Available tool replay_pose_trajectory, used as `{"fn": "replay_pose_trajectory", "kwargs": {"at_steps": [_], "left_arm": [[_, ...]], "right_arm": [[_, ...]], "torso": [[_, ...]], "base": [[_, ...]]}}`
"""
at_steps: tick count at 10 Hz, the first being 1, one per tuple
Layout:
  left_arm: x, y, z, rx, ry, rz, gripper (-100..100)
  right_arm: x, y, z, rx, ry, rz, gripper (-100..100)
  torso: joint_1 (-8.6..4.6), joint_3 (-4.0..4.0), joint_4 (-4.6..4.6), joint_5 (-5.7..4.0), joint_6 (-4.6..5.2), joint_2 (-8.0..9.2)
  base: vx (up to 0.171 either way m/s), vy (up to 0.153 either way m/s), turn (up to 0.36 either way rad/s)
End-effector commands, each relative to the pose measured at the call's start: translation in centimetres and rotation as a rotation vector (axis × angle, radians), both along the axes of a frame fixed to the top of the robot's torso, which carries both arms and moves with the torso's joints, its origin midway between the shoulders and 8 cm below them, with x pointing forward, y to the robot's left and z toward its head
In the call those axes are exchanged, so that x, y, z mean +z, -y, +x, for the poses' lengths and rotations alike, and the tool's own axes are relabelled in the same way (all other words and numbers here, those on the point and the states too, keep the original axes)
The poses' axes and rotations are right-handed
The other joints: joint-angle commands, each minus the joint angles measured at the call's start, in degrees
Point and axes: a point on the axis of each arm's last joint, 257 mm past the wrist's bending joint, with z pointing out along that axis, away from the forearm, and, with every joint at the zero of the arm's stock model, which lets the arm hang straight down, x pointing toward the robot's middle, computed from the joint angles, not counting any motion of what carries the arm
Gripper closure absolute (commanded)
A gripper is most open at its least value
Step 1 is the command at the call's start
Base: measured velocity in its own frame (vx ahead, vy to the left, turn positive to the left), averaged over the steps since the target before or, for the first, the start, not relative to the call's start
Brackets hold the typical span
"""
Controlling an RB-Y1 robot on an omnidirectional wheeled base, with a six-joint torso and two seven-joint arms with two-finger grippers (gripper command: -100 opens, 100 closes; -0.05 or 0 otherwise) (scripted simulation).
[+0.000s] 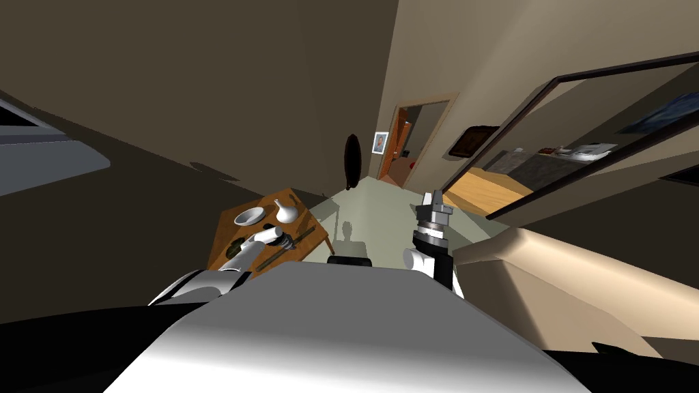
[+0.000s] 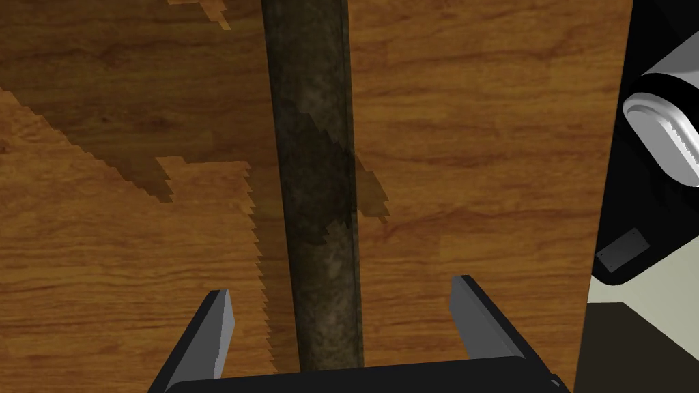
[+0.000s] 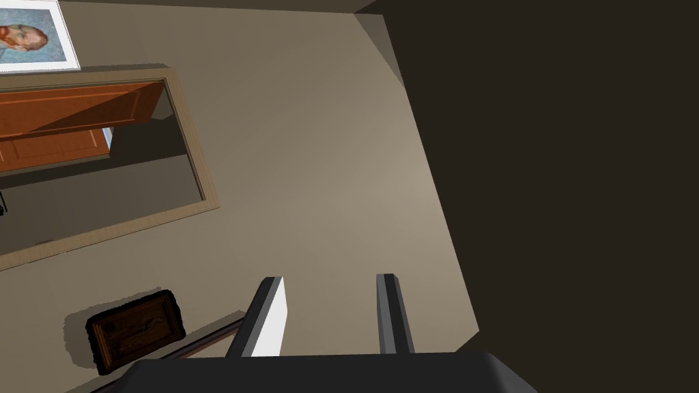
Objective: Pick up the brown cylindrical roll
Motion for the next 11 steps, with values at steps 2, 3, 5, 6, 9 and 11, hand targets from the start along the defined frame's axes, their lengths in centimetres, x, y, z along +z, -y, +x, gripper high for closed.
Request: {"fn": "replay_pose_trajectory", "kwargs": {"at_steps": [2,3,5,6,9,11], "left_arm": [[-0.4,-0.2,-1.6,0.027,-0.053,-0.023,-100],[-0.3,-0.3,-1.3,0.023,-0.042,-0.019,-100],[-1.5,0.5,-1.8,0.023,-0.043,-0.019,-100],[-2.0,0.8,-1.9,0.022,-0.042,-0.019,-100],[-2.2,1.0,-1.9,0.021,-0.041,-0.018,100],[-2.2,1.0,-1.9,0.022,-0.041,-0.019,100]], "right_arm": [[0.0,0.0,0.0,0.000,0.000,0.000,0],[0.0,0.0,0.0,0.000,0.000,0.000,0],[0.0,0.0,0.0,0.000,0.000,0.000,0],[0.0,0.0,0.0,0.000,0.000,0.000,0],[0.0,0.0,0.0,0.000,0.000,0.000,0],[0.0,0.0,0.0,0.000,0.000,0.000,0]], "torso": [[0.01,-0.01,0.00,0.00,0.00,-0.01],[0.02,-0.02,-0.01,0.01,0.00,-0.03],[-0.10,0.04,0.01,-0.01,0.00,0.07],[-0.03,0.01,0.00,0.00,0.00,0.02],[-0.05,0.02,0.01,0.00,0.00,0.04],[-0.09,0.04,0.00,0.02,0.01,0.09]], "base": [[0.032,0.035,-0.041],[0.015,0.017,-0.005],[0.013,0.014,0.003],[0.038,0.041,0.001],[0.014,0.018,0.000],[0.000,0.000,0.000]]}}
